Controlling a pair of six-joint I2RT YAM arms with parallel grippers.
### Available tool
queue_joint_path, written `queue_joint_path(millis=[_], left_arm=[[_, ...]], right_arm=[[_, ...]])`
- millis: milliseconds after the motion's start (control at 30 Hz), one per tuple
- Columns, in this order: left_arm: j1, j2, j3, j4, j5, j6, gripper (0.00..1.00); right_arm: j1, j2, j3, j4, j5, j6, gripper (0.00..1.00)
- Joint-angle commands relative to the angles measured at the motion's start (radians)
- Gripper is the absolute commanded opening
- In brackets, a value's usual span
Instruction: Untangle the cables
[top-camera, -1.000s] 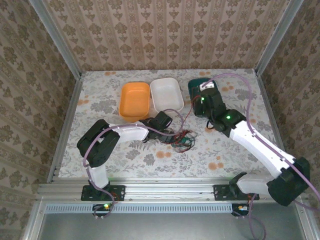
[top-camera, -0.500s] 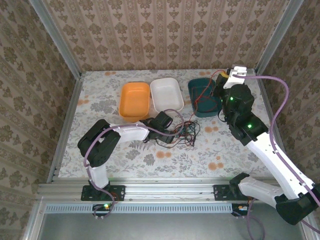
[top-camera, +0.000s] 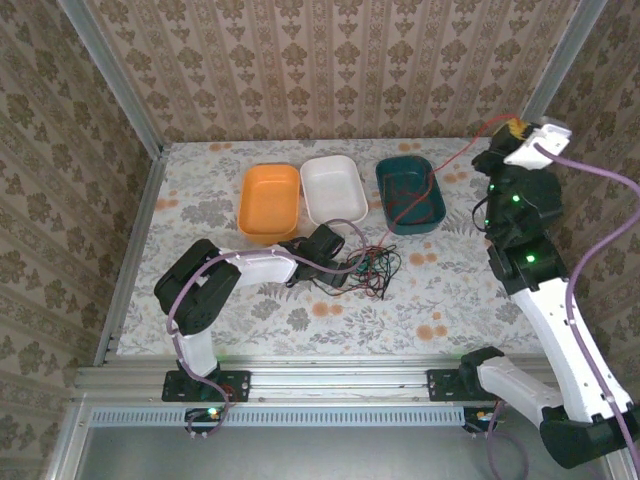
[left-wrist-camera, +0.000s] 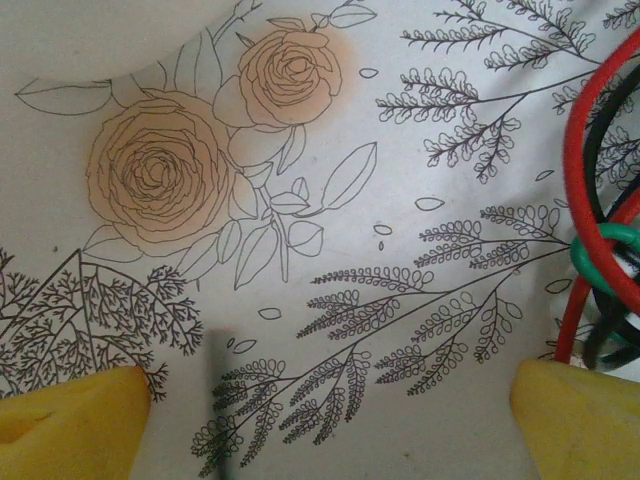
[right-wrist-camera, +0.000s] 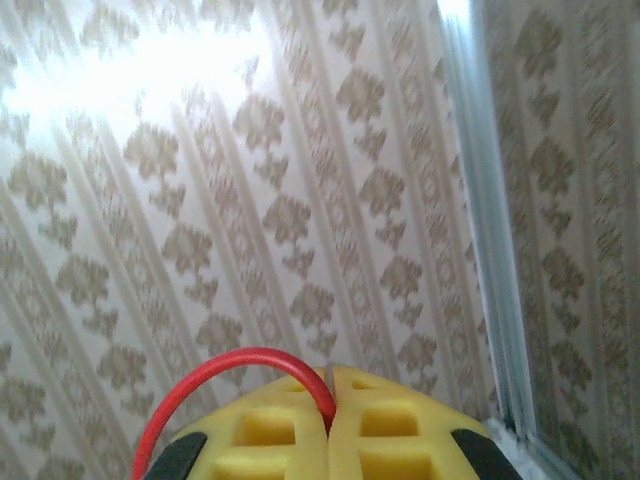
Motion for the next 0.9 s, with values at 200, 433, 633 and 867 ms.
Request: queue_joint_path(millis=[200,433,633,867], left_arm=[[0.009,0.057,-0.049,-0.081,-0.047,0.006,1.0],[0.007,-0.004,-0.05,-0.064,-0.026,0.031,1.0],[0.0,-0.214,-0.054,0.008,0.017,0.114,1.0],[-0.001,-0.306,0.076,0.008,0.184,0.227,1.0]], right_arm=[[-0.048,-0.06,0.075,0.086,-0.056,-0.016,0.0],[-0.05,-0.002,0.169,-0.025,-0.348,-0.026,0.0],[-0.013,0.064,0.231,-0.175,-0.501,-0.015,0.0],[-0.005,0.104,0.256,-0.294,-0.583,0.015,0.0]])
